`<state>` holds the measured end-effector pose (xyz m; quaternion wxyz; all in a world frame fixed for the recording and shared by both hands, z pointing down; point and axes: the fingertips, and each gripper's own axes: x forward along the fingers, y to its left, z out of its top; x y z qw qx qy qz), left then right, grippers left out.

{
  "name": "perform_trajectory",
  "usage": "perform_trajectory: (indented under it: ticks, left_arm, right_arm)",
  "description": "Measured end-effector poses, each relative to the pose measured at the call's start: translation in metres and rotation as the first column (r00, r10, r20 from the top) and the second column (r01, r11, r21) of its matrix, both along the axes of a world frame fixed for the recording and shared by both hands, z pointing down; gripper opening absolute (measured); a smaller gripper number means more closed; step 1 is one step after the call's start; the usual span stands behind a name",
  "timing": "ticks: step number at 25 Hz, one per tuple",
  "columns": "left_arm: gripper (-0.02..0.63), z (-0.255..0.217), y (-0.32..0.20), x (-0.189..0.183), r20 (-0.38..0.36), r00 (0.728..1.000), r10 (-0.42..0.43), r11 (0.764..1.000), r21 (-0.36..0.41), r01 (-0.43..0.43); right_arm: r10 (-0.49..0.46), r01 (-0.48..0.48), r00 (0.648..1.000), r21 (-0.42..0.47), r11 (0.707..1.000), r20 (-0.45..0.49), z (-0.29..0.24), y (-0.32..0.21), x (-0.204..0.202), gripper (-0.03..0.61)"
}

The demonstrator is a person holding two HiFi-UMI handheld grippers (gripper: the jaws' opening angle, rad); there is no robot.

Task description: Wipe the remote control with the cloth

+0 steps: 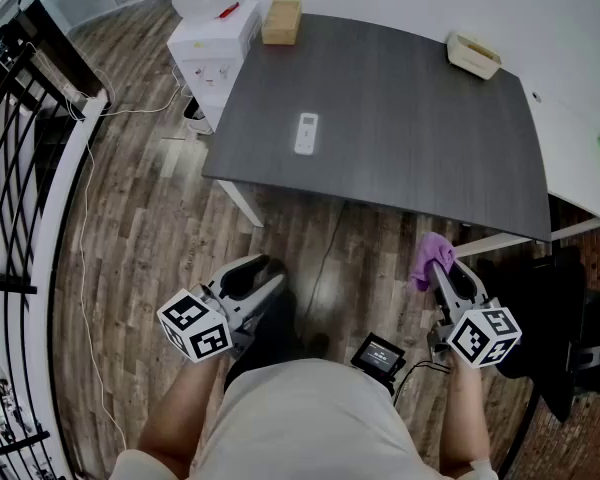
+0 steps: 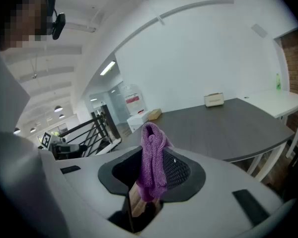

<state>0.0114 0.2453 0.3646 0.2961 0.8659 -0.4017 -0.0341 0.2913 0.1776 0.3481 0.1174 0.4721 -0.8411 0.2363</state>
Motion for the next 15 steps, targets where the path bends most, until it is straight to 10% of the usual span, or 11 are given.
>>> perform_trajectory:
  ticks: [15]
  left_arm:
    - [0.186, 0.094, -0.192, -0.049, 0.154, 0.982, 0.108, 0.977, -0.197, -0.077]
  right_arm:
    - [-0.129, 0.114, 0.907, -0.061, 0.992, -0.401, 0.06, -0.179, -0.096, 0.117]
